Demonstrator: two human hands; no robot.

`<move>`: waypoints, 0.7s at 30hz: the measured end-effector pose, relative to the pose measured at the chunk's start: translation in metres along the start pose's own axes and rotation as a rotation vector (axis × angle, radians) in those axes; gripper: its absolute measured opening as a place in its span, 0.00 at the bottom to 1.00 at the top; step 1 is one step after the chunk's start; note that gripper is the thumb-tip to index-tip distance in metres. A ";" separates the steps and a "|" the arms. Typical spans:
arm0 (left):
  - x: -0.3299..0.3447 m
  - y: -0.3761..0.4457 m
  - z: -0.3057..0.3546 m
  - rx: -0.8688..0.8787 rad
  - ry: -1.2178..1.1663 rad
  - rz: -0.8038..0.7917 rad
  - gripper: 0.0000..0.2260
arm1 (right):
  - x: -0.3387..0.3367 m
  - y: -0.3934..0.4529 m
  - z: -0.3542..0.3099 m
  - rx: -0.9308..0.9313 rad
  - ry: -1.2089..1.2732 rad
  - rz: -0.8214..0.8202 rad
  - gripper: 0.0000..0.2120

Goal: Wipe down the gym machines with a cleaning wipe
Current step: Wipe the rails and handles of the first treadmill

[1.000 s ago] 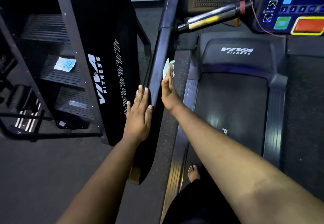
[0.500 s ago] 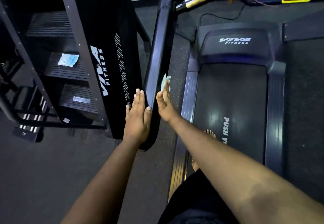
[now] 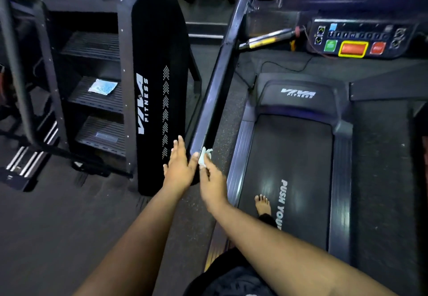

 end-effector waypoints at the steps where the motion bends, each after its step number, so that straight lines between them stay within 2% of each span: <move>1: -0.003 -0.003 0.005 -0.001 0.029 -0.015 0.35 | -0.008 -0.001 -0.009 0.018 0.023 0.009 0.17; 4: -0.004 -0.008 0.026 0.094 0.154 -0.036 0.35 | -0.034 0.008 -0.035 0.073 0.173 0.026 0.12; 6: -0.003 -0.008 0.045 0.171 0.110 -0.027 0.33 | -0.050 0.017 -0.051 0.095 0.262 -0.001 0.10; 11: -0.001 0.004 0.089 0.169 -0.286 -0.083 0.30 | -0.094 0.039 -0.082 0.126 0.403 0.031 0.09; 14: -0.002 0.010 0.115 0.165 -0.588 -0.115 0.13 | -0.118 0.047 -0.100 0.117 0.474 -0.036 0.08; 15: -0.002 0.014 0.121 0.164 -0.655 -0.119 0.10 | -0.127 0.048 -0.106 0.093 0.465 -0.065 0.08; 18: 0.004 0.023 0.149 0.150 -0.769 -0.150 0.12 | -0.159 0.061 -0.112 0.020 0.385 -0.085 0.09; 21: 0.018 0.033 0.179 0.136 -0.821 -0.146 0.10 | -0.199 0.083 -0.116 -0.033 0.273 -0.025 0.14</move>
Point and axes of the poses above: each hand's wrist, its own y-axis towards the middle knuckle, its own x-axis out of the palm, z = x × y, the point moved 3 cm from there along y, towards the middle knuckle, and after that the axes turned 2 degrees about x, right-handed, at the moved point
